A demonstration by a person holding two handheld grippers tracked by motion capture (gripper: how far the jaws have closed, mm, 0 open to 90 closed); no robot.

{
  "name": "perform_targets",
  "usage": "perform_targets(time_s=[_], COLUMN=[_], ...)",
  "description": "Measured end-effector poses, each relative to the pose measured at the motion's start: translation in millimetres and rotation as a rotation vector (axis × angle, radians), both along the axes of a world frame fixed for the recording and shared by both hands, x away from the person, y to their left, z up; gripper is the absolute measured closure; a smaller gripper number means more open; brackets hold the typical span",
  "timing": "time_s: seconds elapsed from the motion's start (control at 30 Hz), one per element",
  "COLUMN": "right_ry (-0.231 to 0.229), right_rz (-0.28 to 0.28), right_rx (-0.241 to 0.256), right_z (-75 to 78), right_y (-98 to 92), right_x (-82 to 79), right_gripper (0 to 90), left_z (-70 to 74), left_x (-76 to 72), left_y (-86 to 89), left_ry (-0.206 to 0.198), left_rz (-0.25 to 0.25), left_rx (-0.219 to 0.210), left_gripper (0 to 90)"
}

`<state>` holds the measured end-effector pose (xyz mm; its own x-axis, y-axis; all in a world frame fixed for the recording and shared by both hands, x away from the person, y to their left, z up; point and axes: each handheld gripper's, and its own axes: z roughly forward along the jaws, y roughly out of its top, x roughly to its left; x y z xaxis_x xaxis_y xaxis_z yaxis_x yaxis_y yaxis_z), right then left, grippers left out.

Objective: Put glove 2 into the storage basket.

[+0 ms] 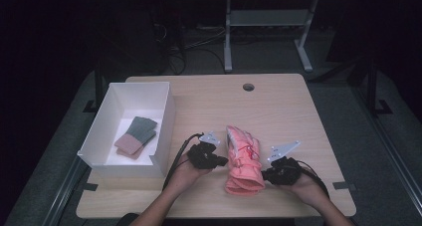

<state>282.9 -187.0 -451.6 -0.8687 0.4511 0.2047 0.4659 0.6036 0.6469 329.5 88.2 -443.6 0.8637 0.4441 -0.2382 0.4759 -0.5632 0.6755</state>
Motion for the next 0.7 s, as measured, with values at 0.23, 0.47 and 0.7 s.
perform_targets(time_s=[0.23, 0.47, 0.7], right_ry=[0.006, -0.004, -0.022], right_rz=[0.049, 0.095, 0.079], right_rx=[0.017, 0.04, 0.041], right_z=[0.0, 0.0, 7.1], right_y=[17.1, 38.1, 30.7], right_x=[-6.2, -12.2, -14.0], right_gripper=[90.0, 90.0, 90.0], left_z=[-0.1, -1.1, 0.8], left_x=[3.1, 4.6, 7.0], left_y=[3.1, 3.5, 13.3], left_ry=[0.005, 0.003, 0.006], left_rz=[-0.007, 0.002, 0.041], left_rx=[-0.014, -0.014, -0.01], left_gripper=[89.8, 89.8, 89.8])
